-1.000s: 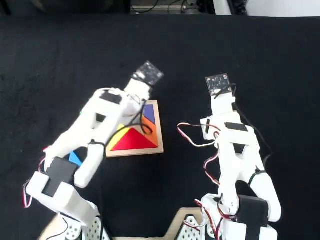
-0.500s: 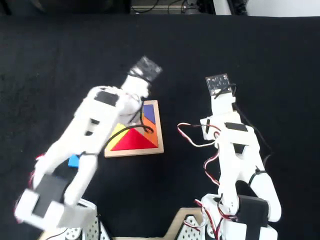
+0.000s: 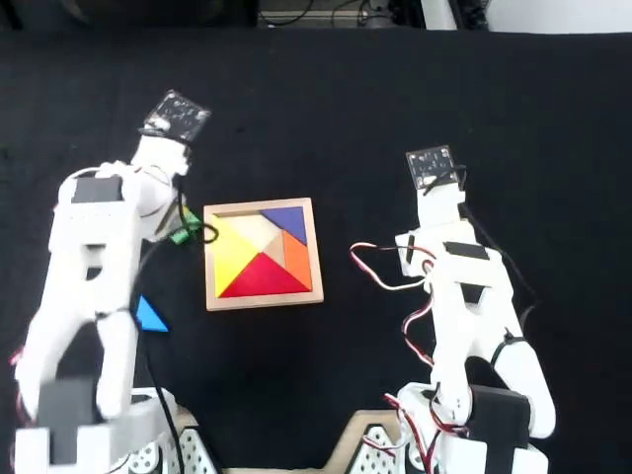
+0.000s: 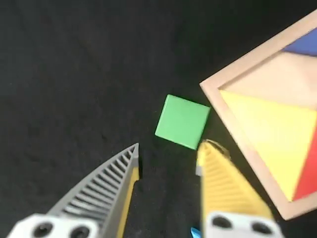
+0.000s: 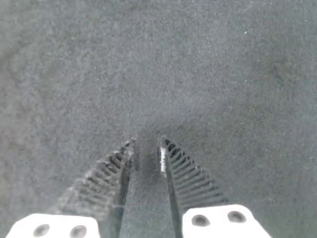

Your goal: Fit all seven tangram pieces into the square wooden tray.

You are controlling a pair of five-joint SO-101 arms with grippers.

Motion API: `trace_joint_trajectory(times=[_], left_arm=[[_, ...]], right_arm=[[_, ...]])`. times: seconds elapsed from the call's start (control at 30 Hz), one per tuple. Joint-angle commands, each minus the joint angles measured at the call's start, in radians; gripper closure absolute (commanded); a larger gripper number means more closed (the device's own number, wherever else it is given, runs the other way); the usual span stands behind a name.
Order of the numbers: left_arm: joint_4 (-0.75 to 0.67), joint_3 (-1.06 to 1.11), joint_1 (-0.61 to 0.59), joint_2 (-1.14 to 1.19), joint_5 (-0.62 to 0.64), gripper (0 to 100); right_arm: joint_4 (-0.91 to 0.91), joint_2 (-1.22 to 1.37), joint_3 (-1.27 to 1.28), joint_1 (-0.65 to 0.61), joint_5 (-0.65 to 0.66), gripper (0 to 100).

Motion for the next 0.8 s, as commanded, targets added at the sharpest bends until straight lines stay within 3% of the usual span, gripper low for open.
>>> trace_joint_trajectory(times=[0.0,0.1,0.3,0.4,0.5,0.77], left_arm=[[-0.011,-0.159,-0.021,0.173,-0.002,70],[-0.006,-0.277,-0.015,0.333,-0.017,70],[0.135,-0.601,-0.027,0.601,-0.035,70],[0.256,-0.750,-0.041,0.700,-0.160,70],[0.338,-0.875,-0.045,0.784,-0.192,71],[0.483,-1.026,-0.053,0.901,-0.244,71]], right_arm=[[-0.020,0.004,-0.007,-0.014,0.009,91.7],[-0.020,0.004,-0.005,-0.014,0.009,91.7],[-0.018,0.004,-0.005,-0.014,0.009,91.7],[-0.018,0.004,-0.005,-0.014,0.009,91.7],[-0.018,0.004,-0.005,-0.014,0.009,91.7],[-0.018,0.004,-0.007,-0.014,0.009,91.7]])
